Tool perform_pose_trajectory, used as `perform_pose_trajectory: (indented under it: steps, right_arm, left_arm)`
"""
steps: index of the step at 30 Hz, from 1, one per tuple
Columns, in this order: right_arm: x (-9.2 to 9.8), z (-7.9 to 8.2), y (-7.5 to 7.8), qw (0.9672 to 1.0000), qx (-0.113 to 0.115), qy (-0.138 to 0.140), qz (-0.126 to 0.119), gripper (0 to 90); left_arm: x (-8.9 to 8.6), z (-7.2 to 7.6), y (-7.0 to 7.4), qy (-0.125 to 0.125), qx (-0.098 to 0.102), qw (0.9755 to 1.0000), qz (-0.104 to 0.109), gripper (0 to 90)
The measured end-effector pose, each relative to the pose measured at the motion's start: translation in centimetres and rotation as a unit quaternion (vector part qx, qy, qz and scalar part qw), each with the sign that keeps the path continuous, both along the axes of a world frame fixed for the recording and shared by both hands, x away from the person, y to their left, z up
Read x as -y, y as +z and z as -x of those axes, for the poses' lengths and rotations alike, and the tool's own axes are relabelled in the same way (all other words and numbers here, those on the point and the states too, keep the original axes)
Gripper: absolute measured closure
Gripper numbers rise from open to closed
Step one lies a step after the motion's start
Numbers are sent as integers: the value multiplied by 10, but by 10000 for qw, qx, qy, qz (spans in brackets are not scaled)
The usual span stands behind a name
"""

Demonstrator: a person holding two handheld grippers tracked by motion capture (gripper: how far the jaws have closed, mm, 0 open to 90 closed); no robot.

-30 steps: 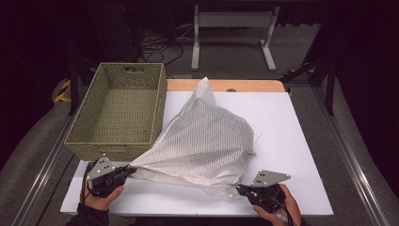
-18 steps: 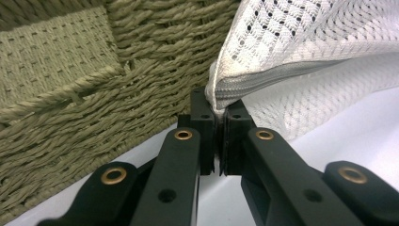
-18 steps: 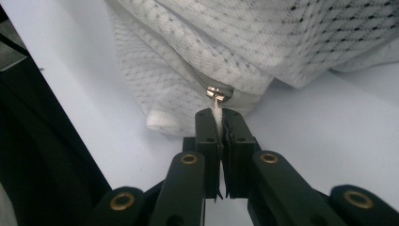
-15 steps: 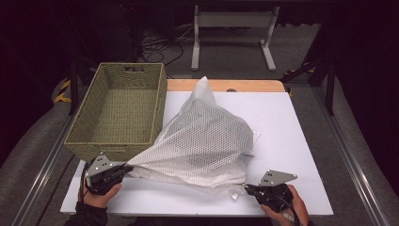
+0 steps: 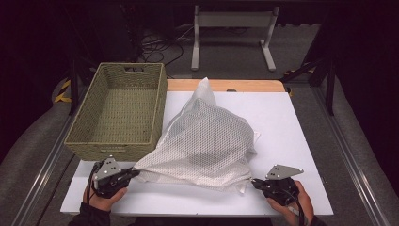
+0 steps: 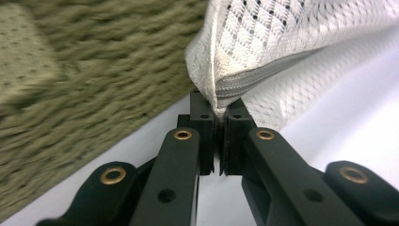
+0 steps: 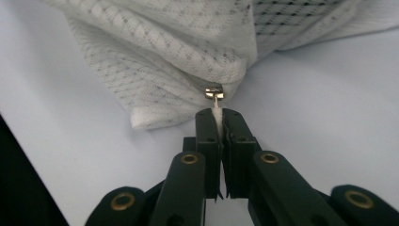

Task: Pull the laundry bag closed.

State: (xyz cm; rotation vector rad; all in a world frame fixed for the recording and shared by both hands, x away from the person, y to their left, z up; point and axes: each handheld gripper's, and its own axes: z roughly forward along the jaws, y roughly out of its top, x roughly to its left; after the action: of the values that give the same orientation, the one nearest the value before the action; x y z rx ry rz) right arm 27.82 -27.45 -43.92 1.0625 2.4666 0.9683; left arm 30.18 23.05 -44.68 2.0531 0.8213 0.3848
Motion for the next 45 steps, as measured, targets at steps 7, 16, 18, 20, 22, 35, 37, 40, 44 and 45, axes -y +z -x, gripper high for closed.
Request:
perform_pose_trajectory:
  steps: [7,16,18,20,22,35,37,40,44,45]
  right_arm:
    - [17,-3,2,9996,-18,-280,-22,866]
    - [27,3,2,9997,194,-96,-66,863]
    - [27,4,3,9996,231,-82,-101,856]
    - [27,6,5,9994,323,-77,-133,837]
    - [27,6,9,9990,362,-91,-231,811]
    - [34,-5,25,9905,1315,-328,-244,514]
    - [39,-10,26,9882,1470,-391,-200,415]
    - [43,-13,26,9859,1600,-471,-161,374]
    - [58,-21,19,9835,1650,-725,-175,255]
    - [60,-22,17,9831,1652,-767,-174,240]
  left_arm:
    - [8,8,2,-430,81,9990,54,783]
    - [2,23,13,-584,496,9954,569,451]
    - [-1,25,16,-491,590,9941,763,363]
    - [-1,25,19,-395,624,9937,847,270]
    - [-1,24,21,-317,691,9938,817,226]
    - [-7,8,21,139,779,9950,607,131]
    - [-9,5,17,184,718,9960,495,126]
    - [-11,5,13,216,678,9965,438,120]
    - [-15,0,3,285,609,9975,207,113]
    - [-17,-1,1,313,591,9976,174,112]
